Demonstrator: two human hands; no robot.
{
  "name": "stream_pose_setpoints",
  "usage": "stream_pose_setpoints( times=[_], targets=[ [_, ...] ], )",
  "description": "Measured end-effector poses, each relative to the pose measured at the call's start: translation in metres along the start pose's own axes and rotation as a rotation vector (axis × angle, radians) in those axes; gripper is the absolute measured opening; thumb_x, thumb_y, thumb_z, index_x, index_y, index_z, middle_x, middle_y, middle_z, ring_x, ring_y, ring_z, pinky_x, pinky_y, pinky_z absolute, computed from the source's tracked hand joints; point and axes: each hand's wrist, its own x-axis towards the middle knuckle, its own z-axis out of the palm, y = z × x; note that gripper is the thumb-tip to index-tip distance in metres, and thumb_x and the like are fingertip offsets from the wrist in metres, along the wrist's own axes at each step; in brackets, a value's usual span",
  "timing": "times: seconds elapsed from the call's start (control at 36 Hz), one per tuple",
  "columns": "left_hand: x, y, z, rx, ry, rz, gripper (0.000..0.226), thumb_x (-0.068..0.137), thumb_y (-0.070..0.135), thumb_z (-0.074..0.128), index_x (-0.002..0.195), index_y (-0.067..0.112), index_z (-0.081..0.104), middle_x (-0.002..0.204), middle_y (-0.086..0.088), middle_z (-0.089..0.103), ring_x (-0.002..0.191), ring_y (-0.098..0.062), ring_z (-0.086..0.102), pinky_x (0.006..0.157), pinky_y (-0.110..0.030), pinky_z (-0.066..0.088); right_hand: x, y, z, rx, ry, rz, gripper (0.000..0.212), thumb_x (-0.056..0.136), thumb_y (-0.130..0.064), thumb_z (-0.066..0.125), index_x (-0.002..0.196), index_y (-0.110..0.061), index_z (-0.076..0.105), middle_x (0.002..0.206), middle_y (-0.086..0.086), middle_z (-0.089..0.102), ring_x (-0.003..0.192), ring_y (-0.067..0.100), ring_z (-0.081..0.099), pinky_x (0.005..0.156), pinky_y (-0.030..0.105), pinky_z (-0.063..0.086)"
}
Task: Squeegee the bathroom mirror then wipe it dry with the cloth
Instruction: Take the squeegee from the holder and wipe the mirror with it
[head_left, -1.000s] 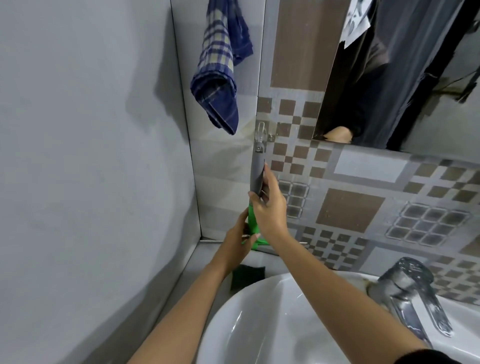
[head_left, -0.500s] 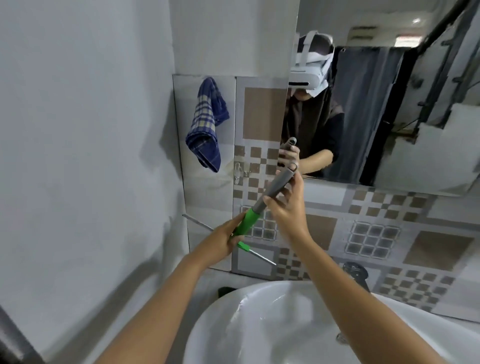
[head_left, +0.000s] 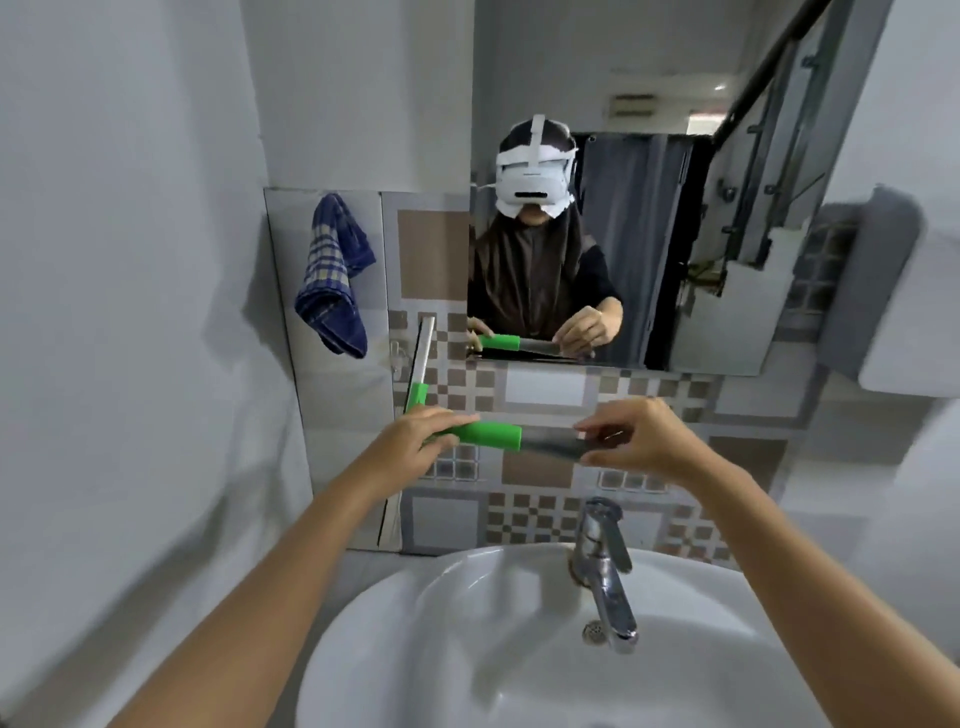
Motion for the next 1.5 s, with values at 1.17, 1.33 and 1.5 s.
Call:
stream_pose_setpoints(
  times=[1.17, 1.33, 1.5],
  targets=[
    [0.227, 0.086, -0.097, 0.03, 0.755, 0.005, 0.061, 0.095, 0.05, 0.026, 0.145, 0.016, 0.02, 0.154, 0.003, 0.011, 0.143, -0.018, 0.012, 0.114, -0.033, 0.017, 0.155, -0.098, -0.301, -0.649, 0.649, -0.383, 0.025, 0.09, -0.035, 0.053, 0.114, -0.027, 0.055, 0.097, -0.007, 0.06, 0.084, 0.021, 0.057, 0.064, 0.03, 0.033],
    [0.238, 0.067, -0.064, 0.126, 0.719, -0.041, 0.076, 0.09, 0.062, 0.03, 0.147, 0.016, 0.012, 0.157, -0.001, 0.004, 0.144, -0.015, 0.002, 0.117, -0.034, 0.013, 0.192, -0.104, -0.315, -0.585, 0.726, -0.384, 0.022, 0.091, -0.035, 0.052, 0.111, -0.026, 0.056, 0.104, -0.002, 0.063, 0.093, 0.024, 0.058, 0.067, 0.031, 0.033],
    [0.247, 0.06, -0.055, 0.3, 0.766, -0.068, 0.09, 0.086, 0.063, 0.039, 0.146, 0.023, -0.014, 0.155, 0.001, -0.02, 0.141, -0.006, -0.018, 0.115, -0.04, 0.024, 0.219, -0.113, -0.311, -0.553, 0.733, -0.416, 0.023, 0.091, -0.036, 0.051, 0.111, -0.026, 0.056, 0.102, -0.002, 0.062, 0.093, 0.024, 0.058, 0.067, 0.032, 0.036]
  ],
)
